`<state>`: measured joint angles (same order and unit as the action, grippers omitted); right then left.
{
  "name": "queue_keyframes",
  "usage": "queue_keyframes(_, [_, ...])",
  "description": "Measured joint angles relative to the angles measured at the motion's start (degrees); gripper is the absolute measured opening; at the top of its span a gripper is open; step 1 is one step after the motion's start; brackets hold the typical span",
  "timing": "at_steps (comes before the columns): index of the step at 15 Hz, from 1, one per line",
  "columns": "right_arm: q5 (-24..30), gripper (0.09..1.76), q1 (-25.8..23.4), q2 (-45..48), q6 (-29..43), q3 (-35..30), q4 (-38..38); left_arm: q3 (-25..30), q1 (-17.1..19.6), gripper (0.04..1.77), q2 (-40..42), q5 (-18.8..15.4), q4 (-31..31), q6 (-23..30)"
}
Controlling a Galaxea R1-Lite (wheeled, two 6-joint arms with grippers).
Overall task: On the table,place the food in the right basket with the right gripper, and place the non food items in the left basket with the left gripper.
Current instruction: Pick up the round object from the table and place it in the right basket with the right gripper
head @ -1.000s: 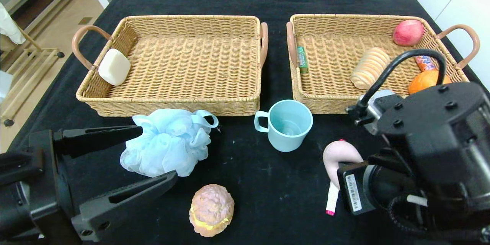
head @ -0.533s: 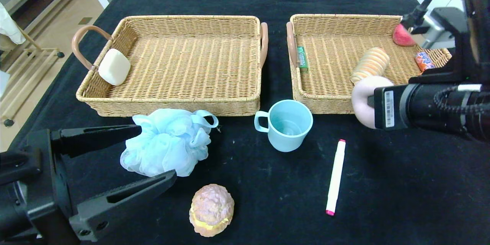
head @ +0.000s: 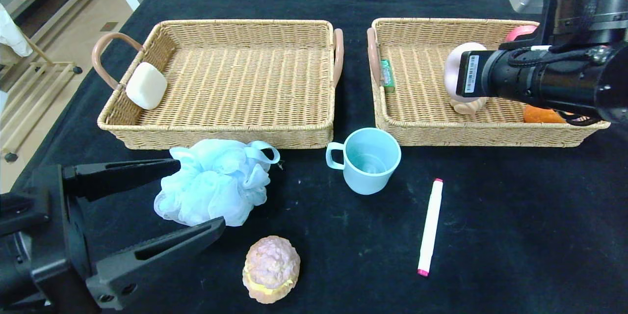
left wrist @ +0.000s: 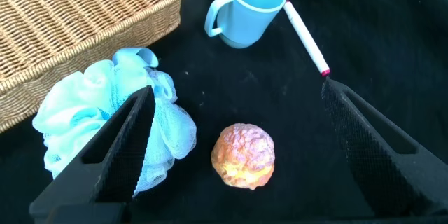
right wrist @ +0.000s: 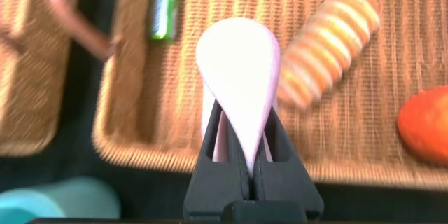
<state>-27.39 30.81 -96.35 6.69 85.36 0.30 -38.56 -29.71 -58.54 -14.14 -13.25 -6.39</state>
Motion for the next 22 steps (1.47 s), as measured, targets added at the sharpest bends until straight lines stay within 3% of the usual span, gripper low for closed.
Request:
queue_keyframes(6, [3.56,0.15,-5.64,-8.08,-0.41,4.46,-7.39,-0.13,0.00,1.72,0.28,0.00,-0.02,0.00])
queue_keyframes(14, [3.69,0.16,-7.11,-12.08,-0.50,7.36,-8.07,-0.20,0.00,1.72,0.60,0.00,-0.02,0.00])
queue_keyframes(15, [3.69,0.37,-7.08,-12.17,-0.50,7.42,-8.09,-0.20,0.00,1.72,0.60,0.00,0.00,0.00])
queue_keyframes(18, [3.69,0.80,-7.16,-12.25,-0.50,7.45,-8.02,-0.20,0.00,1.72,0.77,0.00,0.00,-0.22])
queue_keyframes(22, [3.72,1.16,-7.19,-12.19,-0.63,7.45,-7.98,-0.20,0.00,1.72,0.79,-0.02,0.00,-0.35])
